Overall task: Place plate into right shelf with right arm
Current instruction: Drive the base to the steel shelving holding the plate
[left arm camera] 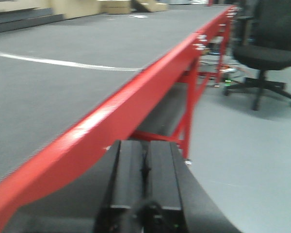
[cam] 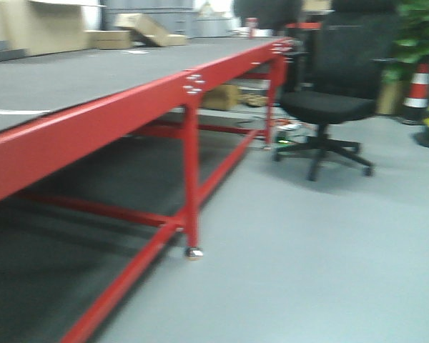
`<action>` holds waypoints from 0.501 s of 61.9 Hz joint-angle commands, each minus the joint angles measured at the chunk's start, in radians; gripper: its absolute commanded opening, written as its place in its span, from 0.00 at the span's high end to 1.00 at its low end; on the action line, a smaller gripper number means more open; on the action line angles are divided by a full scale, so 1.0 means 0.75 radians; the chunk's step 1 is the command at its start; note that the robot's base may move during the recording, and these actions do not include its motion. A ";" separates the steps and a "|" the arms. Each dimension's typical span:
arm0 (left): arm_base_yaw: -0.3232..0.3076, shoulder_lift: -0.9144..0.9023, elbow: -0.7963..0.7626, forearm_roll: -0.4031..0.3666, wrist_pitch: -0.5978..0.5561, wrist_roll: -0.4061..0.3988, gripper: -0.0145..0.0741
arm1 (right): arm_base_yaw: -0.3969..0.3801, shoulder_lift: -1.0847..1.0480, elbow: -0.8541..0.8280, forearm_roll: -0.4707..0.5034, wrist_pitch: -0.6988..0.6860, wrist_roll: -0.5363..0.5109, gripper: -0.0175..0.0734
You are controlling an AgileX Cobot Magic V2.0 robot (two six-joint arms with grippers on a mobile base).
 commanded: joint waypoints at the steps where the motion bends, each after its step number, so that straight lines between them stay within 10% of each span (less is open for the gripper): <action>1: -0.007 -0.016 0.011 -0.005 -0.101 -0.003 0.89 | 0.000 0.011 -0.039 -0.015 -0.133 -0.007 0.74; 31: -0.007 -0.016 0.011 -0.005 -0.101 -0.003 0.89 | 0.000 0.009 -0.039 -0.015 -0.135 -0.007 0.74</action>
